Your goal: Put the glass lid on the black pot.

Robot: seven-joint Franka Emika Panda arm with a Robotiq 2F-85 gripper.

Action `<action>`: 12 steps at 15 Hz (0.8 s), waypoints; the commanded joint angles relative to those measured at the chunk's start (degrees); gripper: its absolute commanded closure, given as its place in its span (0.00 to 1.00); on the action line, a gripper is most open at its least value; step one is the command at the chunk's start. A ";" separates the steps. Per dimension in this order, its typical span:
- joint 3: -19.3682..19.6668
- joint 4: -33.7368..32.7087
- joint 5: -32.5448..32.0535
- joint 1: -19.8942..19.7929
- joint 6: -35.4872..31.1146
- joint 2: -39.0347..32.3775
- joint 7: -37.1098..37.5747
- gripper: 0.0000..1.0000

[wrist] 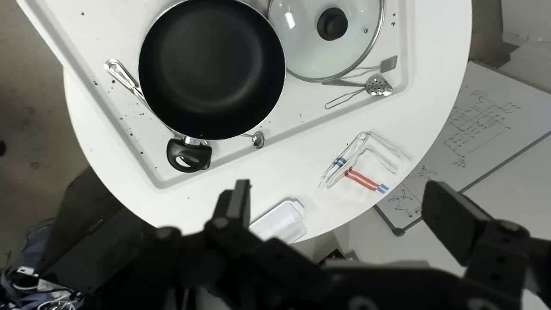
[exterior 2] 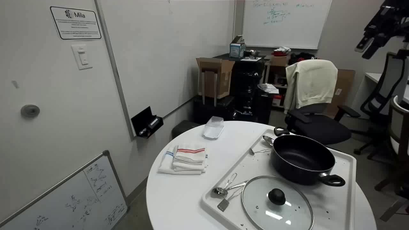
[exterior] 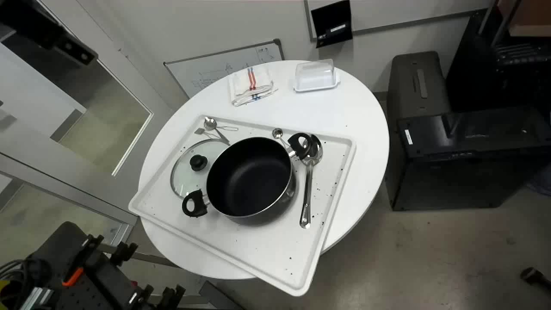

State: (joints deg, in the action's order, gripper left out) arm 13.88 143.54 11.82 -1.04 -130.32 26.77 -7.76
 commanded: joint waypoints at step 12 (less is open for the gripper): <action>-3.49 0.20 -0.65 -1.99 -3.71 -2.18 2.02 0.00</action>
State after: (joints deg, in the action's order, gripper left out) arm 12.89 143.56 11.75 -1.74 -130.43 26.45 -7.65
